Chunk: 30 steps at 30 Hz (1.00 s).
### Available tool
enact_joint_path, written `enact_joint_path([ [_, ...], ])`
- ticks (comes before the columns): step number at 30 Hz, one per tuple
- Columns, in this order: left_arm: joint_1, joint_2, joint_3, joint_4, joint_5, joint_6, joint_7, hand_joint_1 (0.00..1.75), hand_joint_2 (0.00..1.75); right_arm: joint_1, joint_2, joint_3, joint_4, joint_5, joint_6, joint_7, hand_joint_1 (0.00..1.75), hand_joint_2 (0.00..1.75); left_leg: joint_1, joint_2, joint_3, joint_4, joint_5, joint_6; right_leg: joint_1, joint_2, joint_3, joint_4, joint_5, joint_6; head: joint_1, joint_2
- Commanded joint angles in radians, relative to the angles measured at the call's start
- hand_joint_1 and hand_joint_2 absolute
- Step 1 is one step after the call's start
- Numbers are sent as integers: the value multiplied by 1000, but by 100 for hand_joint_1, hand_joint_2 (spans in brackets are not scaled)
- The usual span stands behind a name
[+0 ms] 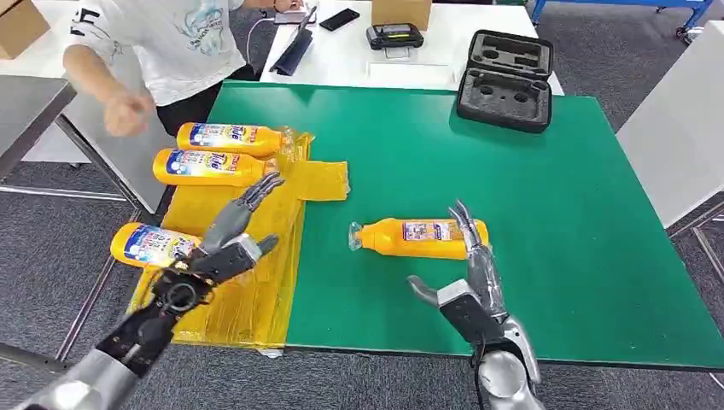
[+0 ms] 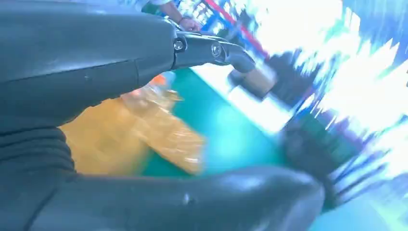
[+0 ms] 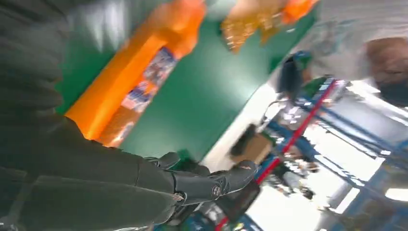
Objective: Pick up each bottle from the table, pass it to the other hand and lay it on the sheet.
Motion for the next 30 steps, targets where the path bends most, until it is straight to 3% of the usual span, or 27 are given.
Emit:
enact_joint_path([
  [1, 248, -279, 143, -155, 5, 152, -43, 0, 175, -300, -141, -117, 417, 117, 36, 93, 0, 175, 0, 3, 6, -1, -2, 0, 0, 3, 6, -3, 0, 0, 1, 0],
  [6, 241, -275, 159, -153, 9, 146, -45, 0, 175, -317, -140, -131, 449, 122, 41, 69, 0, 175, 0, 0, 2, 0, -1, 1, 1, 0, 2, -1, 0, 0, 0, 0],
  [7, 241, -283, 172, -153, 18, 138, -53, 0, 175, -327, -156, -116, 460, 151, 50, 110, 0, 175, 1, 0, 2, 0, -1, 1, 1, 0, 3, -1, 0, -1, 1, 0],
  [13, 242, -301, 156, -156, -8, 166, -73, 0, 175, -591, -284, -46, 841, 221, 143, 170, 0, 175, 0, 4, 3, 1, -1, 1, 2, 4, 3, 0, 1, 0, -1, 0],
  [22, 201, -313, 109, -45, 10, 191, -87, 0, 175, -748, -254, 63, 1100, 267, 222, 179, 0, 175, 0, 3, 2, 0, 0, 2, 1, 2, 3, 0, 1, 0, 0, 0],
  [30, 196, -308, 104, -51, 24, 224, -90, 0, 175, -792, -181, 133, 1146, 295, 243, 220, 0, 175, 1, 3, 1, 0, 1, 2, 2, 2, 2, 0, 1, 0, 0, 0],
])
